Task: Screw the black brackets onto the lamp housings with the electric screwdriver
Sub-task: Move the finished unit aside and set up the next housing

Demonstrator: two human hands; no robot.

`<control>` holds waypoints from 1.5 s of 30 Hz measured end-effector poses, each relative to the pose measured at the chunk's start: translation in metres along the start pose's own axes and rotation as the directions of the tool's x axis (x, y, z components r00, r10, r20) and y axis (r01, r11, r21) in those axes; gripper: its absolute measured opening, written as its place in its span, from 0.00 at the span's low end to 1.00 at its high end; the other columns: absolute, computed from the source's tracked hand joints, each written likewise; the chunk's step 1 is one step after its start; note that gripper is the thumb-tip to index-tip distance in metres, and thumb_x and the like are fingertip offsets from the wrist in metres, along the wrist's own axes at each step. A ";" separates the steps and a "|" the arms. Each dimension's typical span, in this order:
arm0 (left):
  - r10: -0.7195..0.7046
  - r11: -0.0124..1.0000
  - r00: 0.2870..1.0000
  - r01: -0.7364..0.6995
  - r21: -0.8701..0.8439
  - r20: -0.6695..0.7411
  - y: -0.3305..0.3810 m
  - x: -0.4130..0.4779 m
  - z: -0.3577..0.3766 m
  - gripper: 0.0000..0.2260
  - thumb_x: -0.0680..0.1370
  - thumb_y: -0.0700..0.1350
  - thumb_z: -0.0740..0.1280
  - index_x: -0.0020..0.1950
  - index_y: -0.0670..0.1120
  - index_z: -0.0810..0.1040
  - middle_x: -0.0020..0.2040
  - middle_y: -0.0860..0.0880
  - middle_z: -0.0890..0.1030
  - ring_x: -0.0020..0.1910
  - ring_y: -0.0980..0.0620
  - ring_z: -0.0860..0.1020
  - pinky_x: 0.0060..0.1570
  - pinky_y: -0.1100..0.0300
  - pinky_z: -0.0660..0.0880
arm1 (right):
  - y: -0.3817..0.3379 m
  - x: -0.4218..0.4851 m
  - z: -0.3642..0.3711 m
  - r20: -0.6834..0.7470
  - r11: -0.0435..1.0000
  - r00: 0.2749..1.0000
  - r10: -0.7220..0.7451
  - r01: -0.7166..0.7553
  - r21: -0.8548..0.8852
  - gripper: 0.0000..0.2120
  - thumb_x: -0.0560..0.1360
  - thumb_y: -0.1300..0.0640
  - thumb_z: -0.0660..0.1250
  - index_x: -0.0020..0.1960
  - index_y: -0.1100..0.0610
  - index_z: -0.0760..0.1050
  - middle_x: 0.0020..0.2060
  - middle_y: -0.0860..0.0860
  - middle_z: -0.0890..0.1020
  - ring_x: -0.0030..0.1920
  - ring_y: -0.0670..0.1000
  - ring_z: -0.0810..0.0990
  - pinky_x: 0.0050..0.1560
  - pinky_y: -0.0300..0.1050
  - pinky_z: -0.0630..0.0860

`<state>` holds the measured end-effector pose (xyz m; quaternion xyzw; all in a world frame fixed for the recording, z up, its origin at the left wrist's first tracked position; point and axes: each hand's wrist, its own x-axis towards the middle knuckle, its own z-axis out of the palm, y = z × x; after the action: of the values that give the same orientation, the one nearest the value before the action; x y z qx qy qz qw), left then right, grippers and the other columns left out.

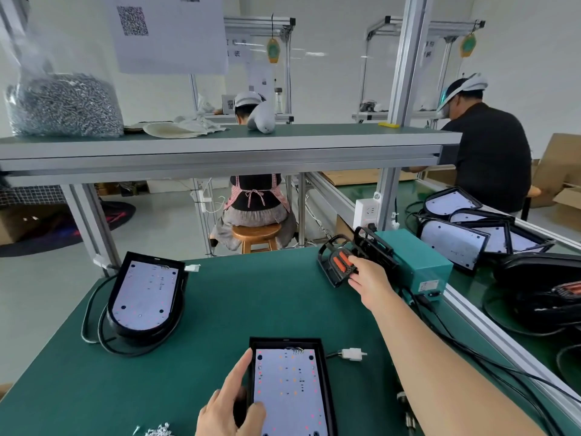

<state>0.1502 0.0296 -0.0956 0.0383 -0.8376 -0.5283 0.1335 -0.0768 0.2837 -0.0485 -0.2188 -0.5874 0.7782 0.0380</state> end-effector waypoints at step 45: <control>-0.138 0.990 0.989 0.137 -0.027 -0.061 0.004 -0.003 0.003 0.15 0.84 0.48 0.56 0.55 0.65 0.80 0.40 0.77 0.77 0.46 0.76 0.74 0.42 0.76 0.69 | 0.042 -0.134 0.032 0.691 0.665 0.719 -0.073 0.552 -0.504 0.07 0.81 0.59 0.67 0.50 0.55 0.84 0.47 0.50 0.86 0.47 0.46 0.82 0.59 0.47 0.78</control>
<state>0.1522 0.0347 -0.0940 0.1110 -0.8225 -0.5441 0.1233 0.0402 0.1995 -0.0406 0.1616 -0.8379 0.5123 -0.0969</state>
